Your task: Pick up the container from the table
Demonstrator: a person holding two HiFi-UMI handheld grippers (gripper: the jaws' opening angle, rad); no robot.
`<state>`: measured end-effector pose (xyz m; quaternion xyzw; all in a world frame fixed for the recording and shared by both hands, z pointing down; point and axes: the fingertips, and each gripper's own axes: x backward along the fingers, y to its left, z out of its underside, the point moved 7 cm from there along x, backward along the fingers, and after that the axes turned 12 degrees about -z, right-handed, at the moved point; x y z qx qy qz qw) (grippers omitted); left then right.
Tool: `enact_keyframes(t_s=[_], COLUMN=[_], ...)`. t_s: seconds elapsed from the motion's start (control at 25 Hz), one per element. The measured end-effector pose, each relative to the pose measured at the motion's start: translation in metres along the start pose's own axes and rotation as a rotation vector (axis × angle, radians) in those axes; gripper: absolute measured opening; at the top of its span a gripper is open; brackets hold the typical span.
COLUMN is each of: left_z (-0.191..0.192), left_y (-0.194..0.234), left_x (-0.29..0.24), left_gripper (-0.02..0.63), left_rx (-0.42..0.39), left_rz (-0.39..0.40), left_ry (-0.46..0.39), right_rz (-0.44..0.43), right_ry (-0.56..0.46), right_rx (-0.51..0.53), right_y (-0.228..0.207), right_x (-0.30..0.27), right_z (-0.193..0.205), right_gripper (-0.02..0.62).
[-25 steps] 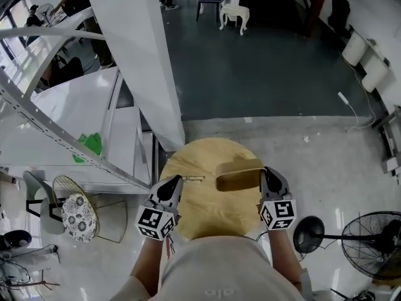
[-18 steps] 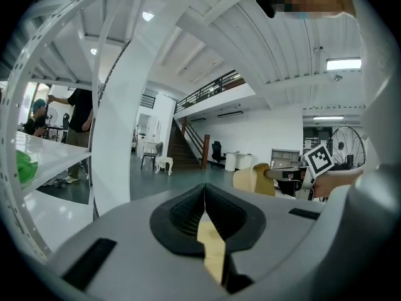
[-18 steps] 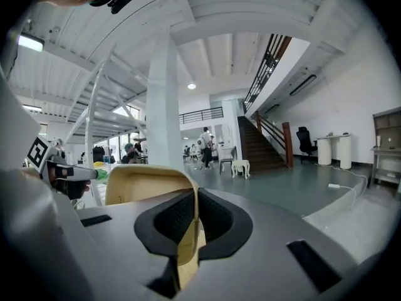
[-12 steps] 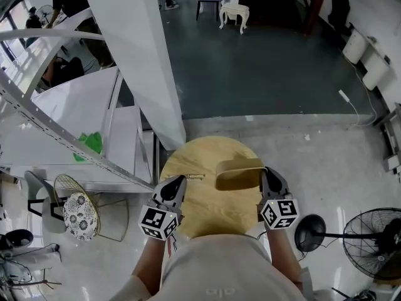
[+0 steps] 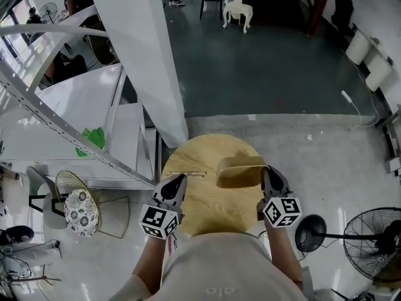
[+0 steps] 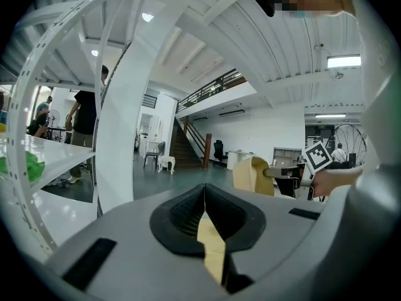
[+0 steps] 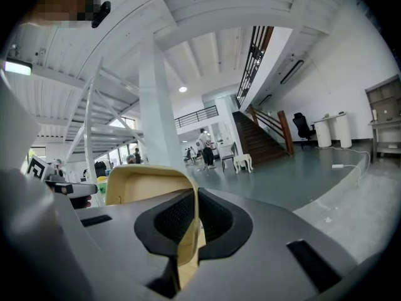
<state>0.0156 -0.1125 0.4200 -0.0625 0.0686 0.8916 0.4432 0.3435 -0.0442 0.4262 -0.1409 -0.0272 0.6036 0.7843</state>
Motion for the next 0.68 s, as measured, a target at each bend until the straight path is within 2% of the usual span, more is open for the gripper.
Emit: enact_keyframes(t_s=[0.68], left_z=[0.0024], left_y=[0.0042], left_x=[0.0094], left_gripper=[0.017], left_rx=[-0.013], left_rz=[-0.034], left_ry=[0.008], right_rz=[-0.031], right_ry=[0.020], right_rx=[-0.002], right_y=[0.0045], right_x=[-0.0034], right_z=[0.0057], right_gripper=[0.040])
